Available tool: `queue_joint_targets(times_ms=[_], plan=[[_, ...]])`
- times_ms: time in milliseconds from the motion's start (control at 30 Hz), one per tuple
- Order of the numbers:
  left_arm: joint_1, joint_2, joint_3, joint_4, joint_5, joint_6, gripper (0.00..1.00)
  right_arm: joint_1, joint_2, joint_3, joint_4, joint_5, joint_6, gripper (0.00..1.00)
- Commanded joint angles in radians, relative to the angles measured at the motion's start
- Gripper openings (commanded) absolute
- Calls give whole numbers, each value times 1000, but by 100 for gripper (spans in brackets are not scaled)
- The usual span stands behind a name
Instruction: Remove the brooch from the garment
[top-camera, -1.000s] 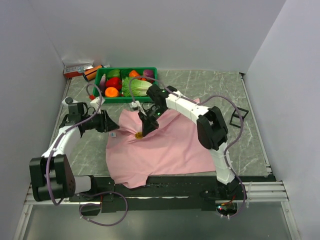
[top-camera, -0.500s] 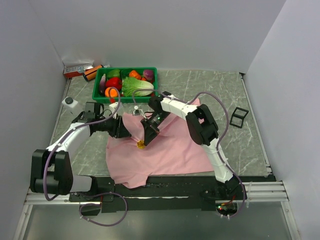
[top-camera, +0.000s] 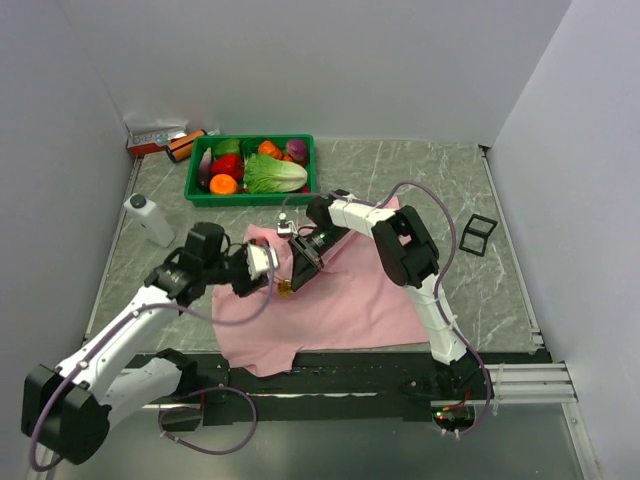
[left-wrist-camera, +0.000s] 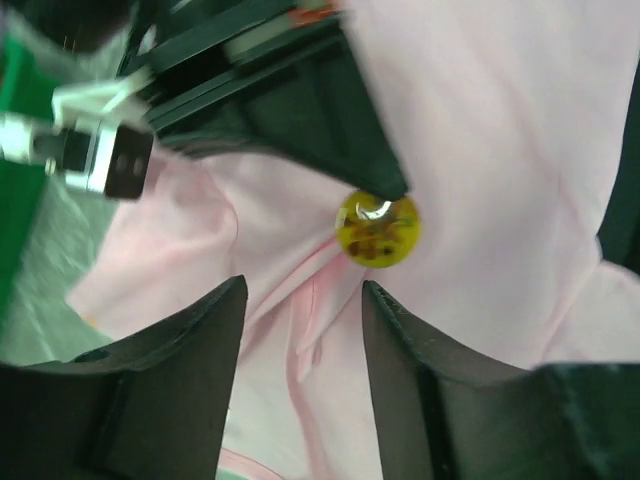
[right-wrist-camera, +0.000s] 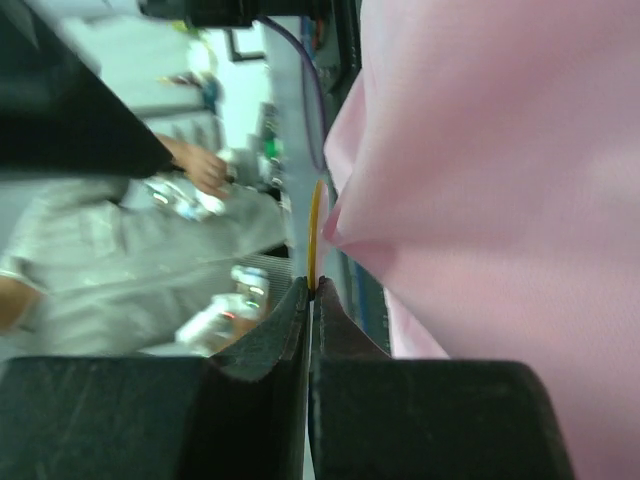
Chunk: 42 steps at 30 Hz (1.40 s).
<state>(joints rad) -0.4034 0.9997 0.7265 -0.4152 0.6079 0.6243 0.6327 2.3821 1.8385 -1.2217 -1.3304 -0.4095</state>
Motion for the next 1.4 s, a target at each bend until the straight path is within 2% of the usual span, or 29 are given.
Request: queue_joint_targets(times_ms=[0,67,133,167,200,233,267,300,333,400,433,467,533,667,1067,1200,1367], plan=[[-125,-49,-78,84,-146,238,57,-30,49,-42,145,-117,253,0],[-167,-32,-90,93,-163,268,57,-47,60,-71,198,-182,349,0],[-228,0,-96,140,-201,259,57,-59,69,-106,348,-242,459,0],[-245,11,-99,160,-217,249,57,-67,63,-183,448,-335,673,0],[-280,20,-104,183,-233,242,57,-67,55,-233,796,-386,837,0],[-293,30,-108,225,-256,241,57,-65,51,-284,964,-407,1009,0],[-301,46,-111,242,-266,233,57,-62,40,-353,1128,-420,1260,0],[-317,56,-114,266,-281,224,57,-62,35,-376,1250,-421,1344,0],[-324,63,-117,285,-295,221,56,-64,34,-395,1456,-424,1418,0],[-327,92,-111,279,-289,233,56,-64,48,-445,1673,-432,1706,0],[-328,99,-105,271,-286,236,56,-64,58,-465,1981,-431,1842,0],[-327,117,-101,257,-283,227,55,-62,61,-470,1975,-434,1920,0],[-327,134,-96,243,-281,223,52,-64,61,-475,1917,-438,1888,0],[-328,134,-125,263,-321,232,49,-62,58,-486,1935,-437,1899,0],[-324,157,-179,455,-536,131,41,-62,40,-510,1926,-438,1887,0],[-298,162,-165,457,-542,77,40,-61,35,-521,1950,-437,1897,0],[-279,168,-164,421,-511,84,38,-61,32,-522,1949,-438,1897,0]])
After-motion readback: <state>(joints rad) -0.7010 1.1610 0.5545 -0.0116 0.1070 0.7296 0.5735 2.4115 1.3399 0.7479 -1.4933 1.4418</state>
